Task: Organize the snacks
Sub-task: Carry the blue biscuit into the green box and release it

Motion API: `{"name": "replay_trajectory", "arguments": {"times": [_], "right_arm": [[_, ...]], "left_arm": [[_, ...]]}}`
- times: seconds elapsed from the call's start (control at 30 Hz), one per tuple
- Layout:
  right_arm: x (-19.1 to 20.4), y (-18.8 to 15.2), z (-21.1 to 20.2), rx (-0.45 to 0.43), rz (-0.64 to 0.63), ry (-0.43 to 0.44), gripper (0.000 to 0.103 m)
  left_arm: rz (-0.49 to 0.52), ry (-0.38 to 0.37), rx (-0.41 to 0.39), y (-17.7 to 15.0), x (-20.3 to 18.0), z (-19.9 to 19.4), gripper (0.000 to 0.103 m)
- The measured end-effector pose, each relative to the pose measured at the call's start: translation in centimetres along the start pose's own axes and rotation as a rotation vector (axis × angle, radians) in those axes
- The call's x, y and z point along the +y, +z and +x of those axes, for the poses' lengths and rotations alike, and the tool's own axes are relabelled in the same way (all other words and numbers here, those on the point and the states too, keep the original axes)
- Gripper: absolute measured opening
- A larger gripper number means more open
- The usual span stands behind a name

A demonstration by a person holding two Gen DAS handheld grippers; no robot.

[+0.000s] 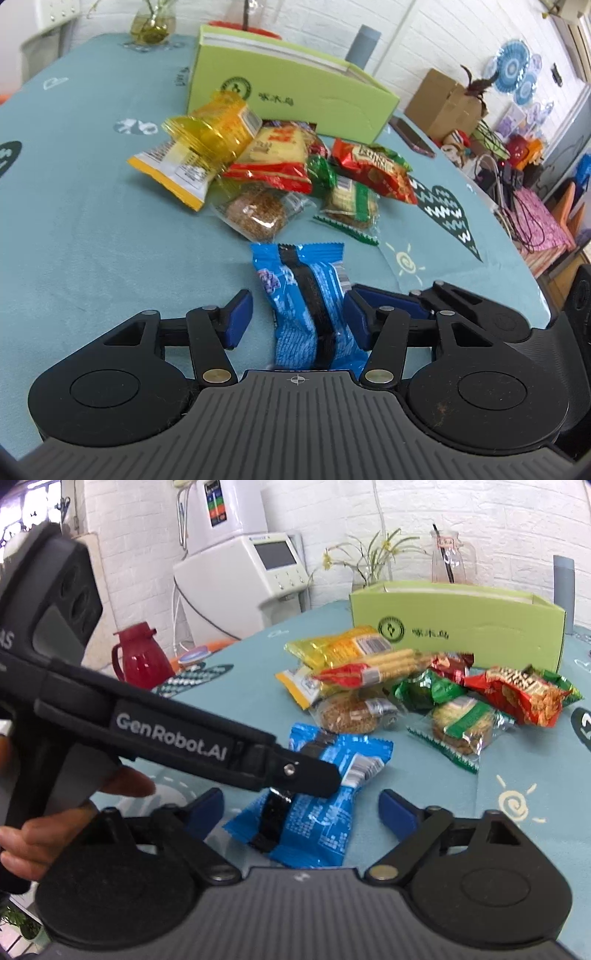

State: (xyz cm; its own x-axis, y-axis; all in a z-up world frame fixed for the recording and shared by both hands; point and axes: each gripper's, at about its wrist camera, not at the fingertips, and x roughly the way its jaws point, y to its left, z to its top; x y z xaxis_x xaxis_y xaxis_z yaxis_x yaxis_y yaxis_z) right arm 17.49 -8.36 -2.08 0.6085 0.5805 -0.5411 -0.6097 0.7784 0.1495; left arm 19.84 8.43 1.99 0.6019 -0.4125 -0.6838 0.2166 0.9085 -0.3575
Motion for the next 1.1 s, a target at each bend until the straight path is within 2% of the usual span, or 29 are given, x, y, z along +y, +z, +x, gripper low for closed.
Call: {"name": "replay_trajectory", "arguments": {"times": [0.03, 0.1, 0.23, 0.33, 0.47, 0.6, 0.7, 0.8, 0.9, 1.03, 1.1], "right_arm": [[0.2, 0.1, -0.1, 0.007, -0.007, -0.009, 0.066], [0.2, 0.5, -0.7, 0.01, -0.006, -0.003, 0.063], [0.1, 2.6, -2.4, -0.038, -0.007, 0.02, 0.064], [0.0, 5.6, -3.0, -0.104, -0.075, 0.0, 0.068], [-1.8, 10.8, -1.3, -0.172, -0.143, -0.046, 0.068], [-5.4, 16.8, 2.9, -0.176, -0.168, -0.062, 0.068], [-8.7, 21.2, 6.7, -0.134, -0.148, -0.055, 0.068], [-12.4, 23.7, 10.7, -0.073, -0.122, -0.061, 0.068], [-15.8, 23.9, 14.6, 0.004, -0.061, -0.056, 0.068], [-18.5, 22.8, 17.9, 0.083, -0.019, -0.053, 0.068], [-19.1, 22.1, 18.7, 0.089, 0.001, -0.038, 0.076]], "left_arm": [[0.004, -0.025, 0.003, -0.1, 0.0, 0.0, 0.013], [-0.016, -0.049, 0.007, -0.1, 0.0, -0.5, 0.012], [-0.01, -0.08, -0.051, 1.4, -0.7, -2.9, 0.013], [0.001, -0.104, -0.118, 4.5, -1.2, -4.3, 0.013], [0.051, -0.091, -0.205, 10.2, -1.7, -4.1, 0.013], [0.092, -0.063, -0.246, 17.6, -0.9, -1.2, 0.013], [0.097, -0.043, -0.236, 22.8, 0.4, 2.0, 0.015], [0.068, -0.029, -0.192, 26.9, 2.1, 6.6, 0.015], [0.03, -0.022, -0.116, 29.1, 3.7, 11.6, 0.014], [0.024, 0.006, -0.04, 29.4, 4.8, 16.6, 0.015], [0.029, 0.011, -0.04, 29.0, 5.0, 17.5, 0.017]]}}
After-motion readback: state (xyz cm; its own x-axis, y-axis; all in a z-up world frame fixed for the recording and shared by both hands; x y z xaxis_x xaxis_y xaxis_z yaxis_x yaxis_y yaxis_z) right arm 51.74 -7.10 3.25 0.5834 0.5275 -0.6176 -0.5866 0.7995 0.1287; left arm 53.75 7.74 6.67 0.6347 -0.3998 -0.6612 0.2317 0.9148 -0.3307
